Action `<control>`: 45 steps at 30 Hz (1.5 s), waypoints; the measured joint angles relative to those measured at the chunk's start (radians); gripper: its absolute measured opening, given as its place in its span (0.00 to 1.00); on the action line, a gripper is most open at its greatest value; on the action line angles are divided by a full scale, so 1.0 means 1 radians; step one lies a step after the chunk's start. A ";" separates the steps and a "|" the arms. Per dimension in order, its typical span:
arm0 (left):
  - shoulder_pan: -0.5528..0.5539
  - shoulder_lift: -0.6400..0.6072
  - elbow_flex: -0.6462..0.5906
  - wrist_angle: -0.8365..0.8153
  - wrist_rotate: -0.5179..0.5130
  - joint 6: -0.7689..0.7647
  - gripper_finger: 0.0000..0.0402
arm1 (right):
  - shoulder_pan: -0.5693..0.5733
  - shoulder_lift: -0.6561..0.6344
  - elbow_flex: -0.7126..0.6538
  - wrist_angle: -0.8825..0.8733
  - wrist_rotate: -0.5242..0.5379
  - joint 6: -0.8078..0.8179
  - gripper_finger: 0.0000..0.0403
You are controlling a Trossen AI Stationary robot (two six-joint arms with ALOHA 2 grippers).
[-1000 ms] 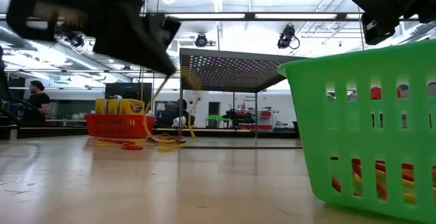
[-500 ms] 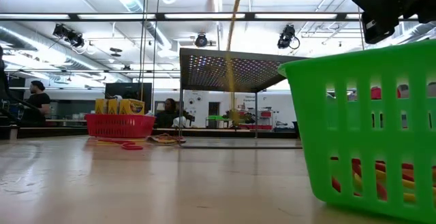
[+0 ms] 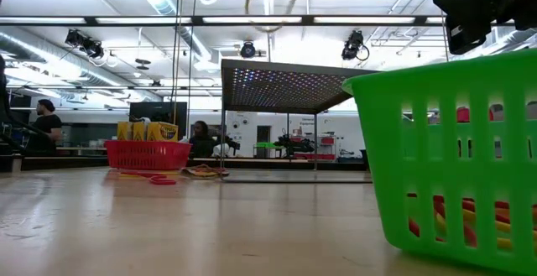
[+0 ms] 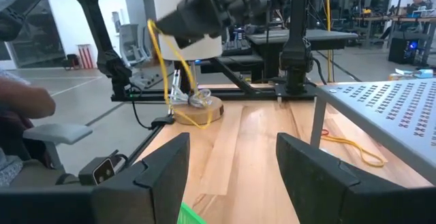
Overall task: Pick & Place Office Desk Supplies
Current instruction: Put the yellow rubber band into the green basket, then put the red rubber band into the green basket
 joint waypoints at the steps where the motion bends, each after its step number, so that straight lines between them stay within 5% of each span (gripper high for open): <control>1: 0.004 0.000 0.000 0.015 0.020 -0.002 0.00 | 0.000 0.000 0.000 0.000 0.000 0.000 0.56; 8: 0.039 0.100 0.021 0.152 0.170 -0.079 0.00 | 0.000 0.000 0.000 -0.012 0.027 0.000 0.56; 18: 0.055 0.388 0.256 0.136 0.294 -0.123 0.00 | 0.000 0.000 0.000 -0.023 0.044 0.000 0.56; 31: 0.120 0.511 0.316 0.027 0.306 -0.215 0.01 | 0.000 0.000 0.000 -0.023 0.044 0.000 0.56; 37: 0.133 0.512 0.315 -0.041 0.293 -0.242 0.14 | 0.000 0.000 0.000 -0.023 0.044 0.000 0.56; 45: 0.129 0.512 0.315 -0.053 0.281 -0.240 0.47 | 0.000 0.000 0.000 -0.023 0.044 0.000 0.56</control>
